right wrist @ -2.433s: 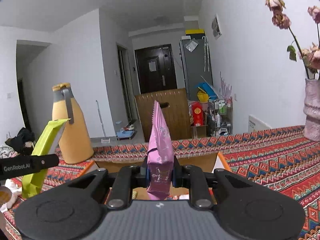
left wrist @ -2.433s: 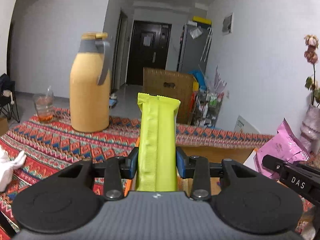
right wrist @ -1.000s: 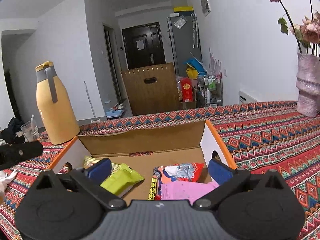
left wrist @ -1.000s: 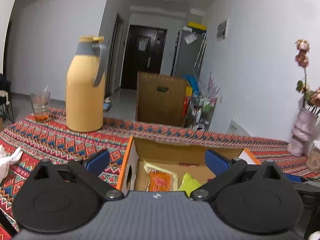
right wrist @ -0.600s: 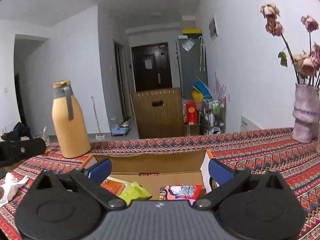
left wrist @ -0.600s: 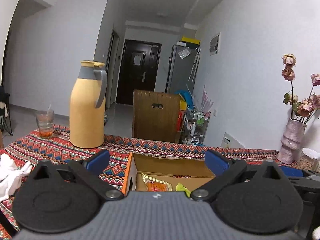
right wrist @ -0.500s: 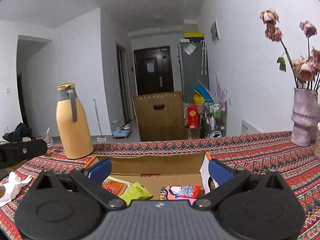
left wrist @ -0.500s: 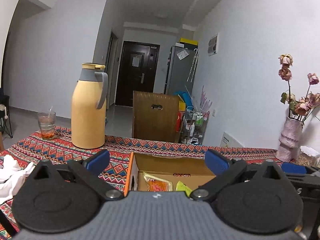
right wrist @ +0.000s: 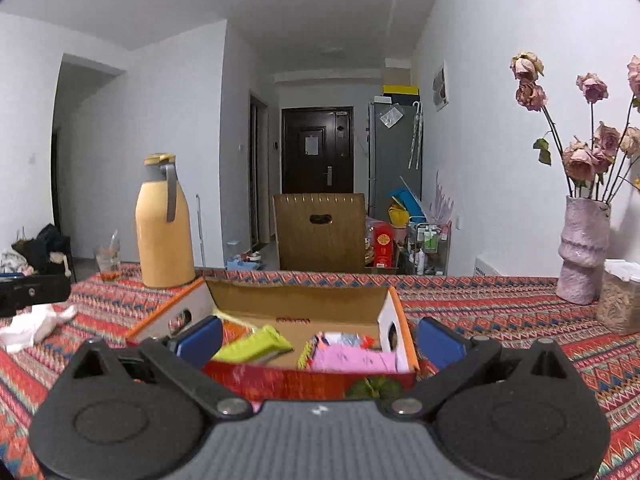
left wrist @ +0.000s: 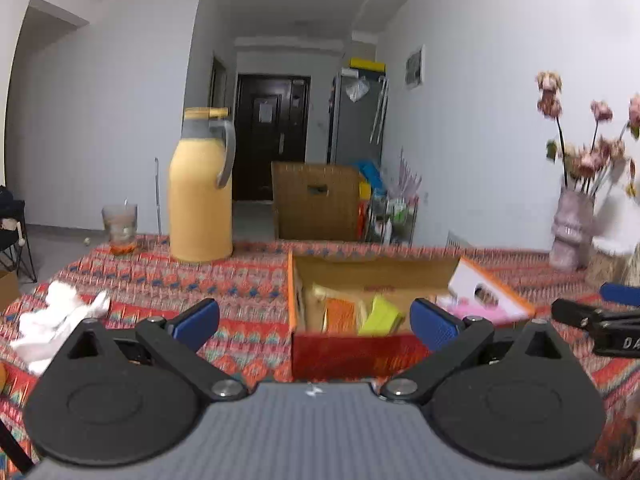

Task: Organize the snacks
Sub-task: 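Withdraw both grippers from the box back toward the snack pile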

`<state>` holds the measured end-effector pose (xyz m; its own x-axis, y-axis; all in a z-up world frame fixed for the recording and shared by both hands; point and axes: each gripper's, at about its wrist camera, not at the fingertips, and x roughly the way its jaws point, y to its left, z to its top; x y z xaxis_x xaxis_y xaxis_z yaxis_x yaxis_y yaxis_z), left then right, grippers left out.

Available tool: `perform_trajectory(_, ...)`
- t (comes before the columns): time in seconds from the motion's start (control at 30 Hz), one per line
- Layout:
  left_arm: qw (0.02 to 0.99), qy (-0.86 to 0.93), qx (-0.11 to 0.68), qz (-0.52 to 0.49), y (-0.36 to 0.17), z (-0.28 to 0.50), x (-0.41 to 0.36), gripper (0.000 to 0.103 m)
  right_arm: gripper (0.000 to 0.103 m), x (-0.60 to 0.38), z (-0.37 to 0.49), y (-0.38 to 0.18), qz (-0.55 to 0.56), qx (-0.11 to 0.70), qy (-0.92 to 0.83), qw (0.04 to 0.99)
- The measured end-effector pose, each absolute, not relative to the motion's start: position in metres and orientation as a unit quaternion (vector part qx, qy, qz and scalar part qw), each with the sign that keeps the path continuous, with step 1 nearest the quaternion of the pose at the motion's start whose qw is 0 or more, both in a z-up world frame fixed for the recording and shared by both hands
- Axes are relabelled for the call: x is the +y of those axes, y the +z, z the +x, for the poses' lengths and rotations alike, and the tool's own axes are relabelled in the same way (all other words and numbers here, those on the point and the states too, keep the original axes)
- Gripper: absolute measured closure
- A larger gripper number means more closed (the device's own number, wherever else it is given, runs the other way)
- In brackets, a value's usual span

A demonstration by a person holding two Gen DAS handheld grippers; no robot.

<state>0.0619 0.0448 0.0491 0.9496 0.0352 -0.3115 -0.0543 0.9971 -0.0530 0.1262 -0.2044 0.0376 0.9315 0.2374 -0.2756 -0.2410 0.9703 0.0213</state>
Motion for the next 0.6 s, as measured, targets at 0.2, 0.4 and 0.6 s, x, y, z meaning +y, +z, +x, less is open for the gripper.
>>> perform_trajectory(0.2, 0.978, 0.030, 0.202, -0.036, 0.019, 0.048, 0.047, 0.000, 0.000, -0.211, 0.104, 0.004, -0.014, 0.182, 0.111, 0.977)
perform_trajectory(0.4, 0.975, 0.036, 0.217, -0.038, -0.009, 0.045, 0.039, 0.000, 0.000, -0.216, 0.093, -0.024, 0.005, 0.227, 0.107, 0.968)
perform_trajectory(0.6, 0.976, 0.034, 0.214, -0.018, -0.018, 0.047, 0.031, 0.000, 0.000, -0.215, 0.094, -0.034, 0.011, 0.244, 0.112, 0.963)
